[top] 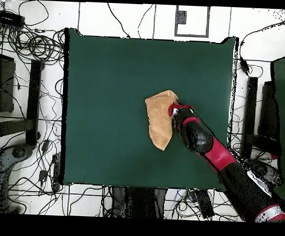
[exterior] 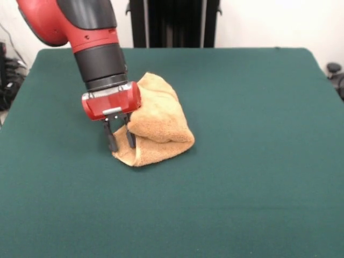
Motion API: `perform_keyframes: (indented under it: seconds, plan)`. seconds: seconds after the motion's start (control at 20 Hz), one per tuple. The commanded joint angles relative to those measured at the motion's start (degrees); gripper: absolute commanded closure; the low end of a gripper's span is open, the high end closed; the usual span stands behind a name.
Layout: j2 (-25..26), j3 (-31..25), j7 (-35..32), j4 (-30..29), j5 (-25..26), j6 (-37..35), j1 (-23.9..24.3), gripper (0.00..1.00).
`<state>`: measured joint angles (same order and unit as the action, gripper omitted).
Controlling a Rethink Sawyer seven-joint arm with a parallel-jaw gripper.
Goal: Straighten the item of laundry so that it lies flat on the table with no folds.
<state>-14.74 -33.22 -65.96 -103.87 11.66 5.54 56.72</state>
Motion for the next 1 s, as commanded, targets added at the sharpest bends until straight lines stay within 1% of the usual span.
perform_keyframes:
  seconds: [0.05,0.4,0.75,1.0]
  plan:
    - [2.1,4.1,-13.0,2.8,-2.1,-0.3,-0.8,0.00]
    - [3.5,2.6,-14.8,2.4,-3.3,0.5,0.4,0.00]
    - [4.6,2.1,-18.7,1.3,-6.7,1.6,0.9,0.00]
    - [2.9,2.0,-20.6,-0.9,-10.2,0.2,0.5,0.00]
